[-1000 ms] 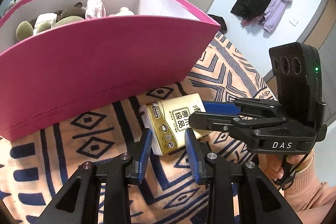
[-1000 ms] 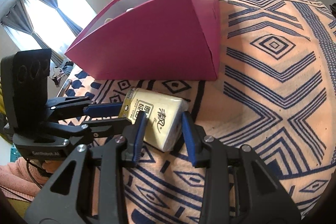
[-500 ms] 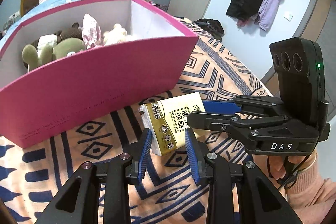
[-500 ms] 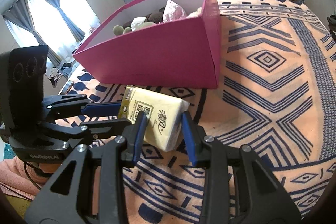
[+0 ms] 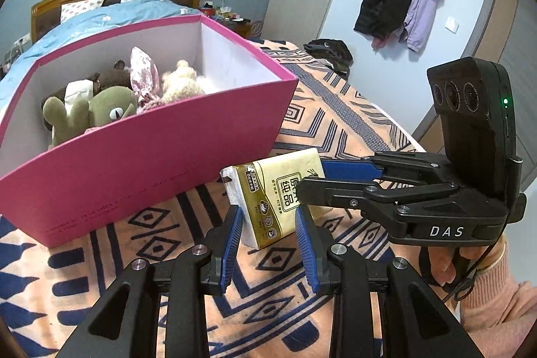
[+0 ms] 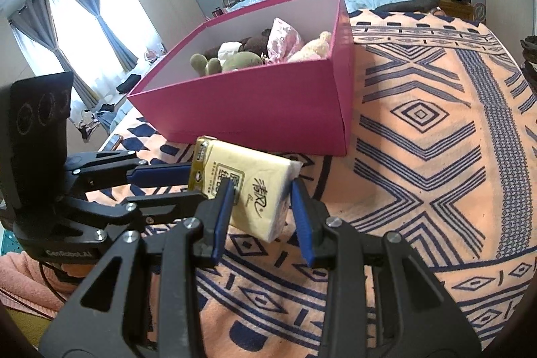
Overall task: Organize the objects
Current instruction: 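Lift the cream tissue pack with the right gripper over the box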
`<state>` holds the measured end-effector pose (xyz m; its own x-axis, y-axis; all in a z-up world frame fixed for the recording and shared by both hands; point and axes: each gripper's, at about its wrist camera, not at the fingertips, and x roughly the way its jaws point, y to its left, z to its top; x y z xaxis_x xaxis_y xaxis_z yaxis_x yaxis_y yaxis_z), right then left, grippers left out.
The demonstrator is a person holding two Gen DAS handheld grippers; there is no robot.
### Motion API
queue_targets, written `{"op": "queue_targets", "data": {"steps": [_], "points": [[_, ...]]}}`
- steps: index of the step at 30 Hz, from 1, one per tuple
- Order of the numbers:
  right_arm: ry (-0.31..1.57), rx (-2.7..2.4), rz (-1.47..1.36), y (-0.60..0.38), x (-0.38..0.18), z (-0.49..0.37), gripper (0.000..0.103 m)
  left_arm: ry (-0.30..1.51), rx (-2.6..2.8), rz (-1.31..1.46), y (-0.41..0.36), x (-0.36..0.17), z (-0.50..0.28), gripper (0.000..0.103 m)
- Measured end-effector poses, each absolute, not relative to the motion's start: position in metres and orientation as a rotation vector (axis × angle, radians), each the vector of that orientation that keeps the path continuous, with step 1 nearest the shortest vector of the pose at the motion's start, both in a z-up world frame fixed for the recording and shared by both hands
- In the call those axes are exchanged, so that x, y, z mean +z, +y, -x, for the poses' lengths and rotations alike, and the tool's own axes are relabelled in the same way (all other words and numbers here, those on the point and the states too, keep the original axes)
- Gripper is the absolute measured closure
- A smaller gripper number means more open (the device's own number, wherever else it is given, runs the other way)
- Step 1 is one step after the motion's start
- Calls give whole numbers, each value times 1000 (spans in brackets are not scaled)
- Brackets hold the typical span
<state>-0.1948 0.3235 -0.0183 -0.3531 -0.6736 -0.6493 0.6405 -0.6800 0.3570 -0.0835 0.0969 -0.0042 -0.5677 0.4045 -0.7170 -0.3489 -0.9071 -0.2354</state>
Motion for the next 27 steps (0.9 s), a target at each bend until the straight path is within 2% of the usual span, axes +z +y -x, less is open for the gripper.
{"op": "queue_targets", "data": {"steps": [14, 27], "points": [[-10, -2125, -905, 319, 19, 194, 65, -80, 2515, 1040, 93, 30, 92, 71], [-12, -2158, -817, 302, 56, 231, 65, -104, 2569, 1003, 78, 58, 137, 70]]}}
